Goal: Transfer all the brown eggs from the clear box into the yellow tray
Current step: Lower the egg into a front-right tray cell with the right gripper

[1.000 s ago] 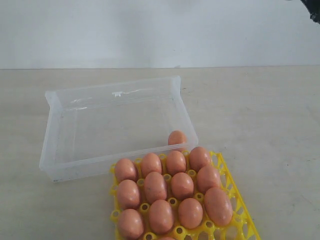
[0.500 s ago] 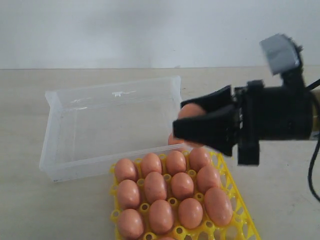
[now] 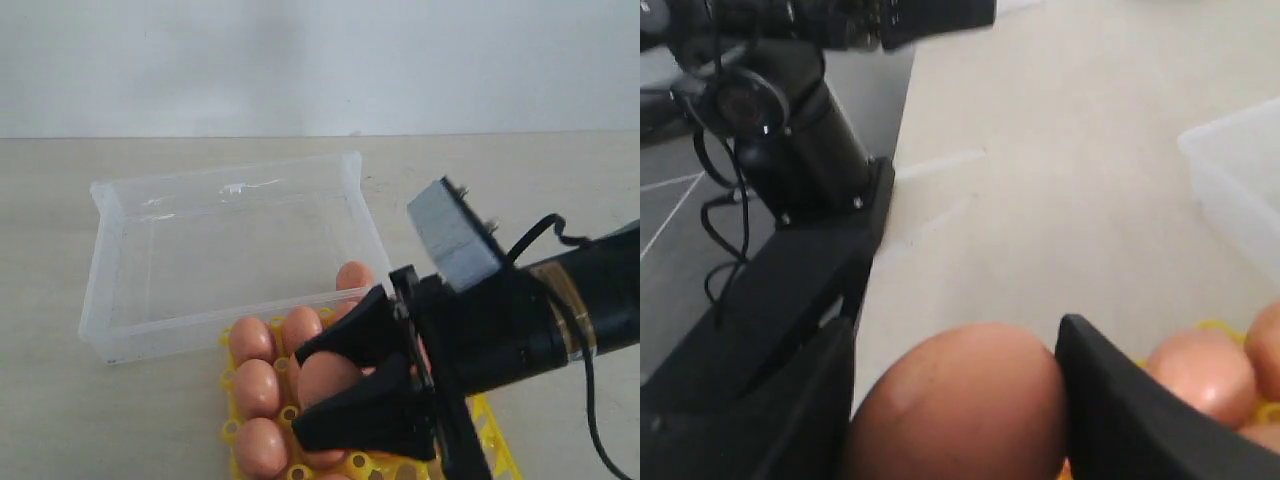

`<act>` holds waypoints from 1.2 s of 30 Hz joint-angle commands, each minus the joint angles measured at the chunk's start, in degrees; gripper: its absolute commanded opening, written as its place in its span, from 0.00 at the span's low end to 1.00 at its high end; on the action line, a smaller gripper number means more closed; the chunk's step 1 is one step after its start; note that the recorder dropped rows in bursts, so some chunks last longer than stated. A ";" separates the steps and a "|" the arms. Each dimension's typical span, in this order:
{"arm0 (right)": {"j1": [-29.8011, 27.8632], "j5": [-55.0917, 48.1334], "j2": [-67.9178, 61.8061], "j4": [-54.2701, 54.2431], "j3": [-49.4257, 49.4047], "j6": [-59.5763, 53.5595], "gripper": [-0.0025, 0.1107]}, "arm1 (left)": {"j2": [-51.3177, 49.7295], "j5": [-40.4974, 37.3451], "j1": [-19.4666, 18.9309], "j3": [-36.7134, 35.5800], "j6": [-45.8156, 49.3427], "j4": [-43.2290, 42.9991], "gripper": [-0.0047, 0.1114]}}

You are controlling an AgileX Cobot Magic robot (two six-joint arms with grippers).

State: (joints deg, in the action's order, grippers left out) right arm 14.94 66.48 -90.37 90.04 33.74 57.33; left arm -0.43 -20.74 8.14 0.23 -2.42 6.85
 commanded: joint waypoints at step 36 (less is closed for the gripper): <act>9.61 -28.39 -1.46 -2.23 -6.49 -3.97 0.02 | -0.24 0.43 0.13 -0.23 0.24 -0.24 0.08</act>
State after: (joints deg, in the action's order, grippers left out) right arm 24.51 39.77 -91.79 89.08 27.57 55.83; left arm -0.43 -20.74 8.14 0.23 -2.42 6.85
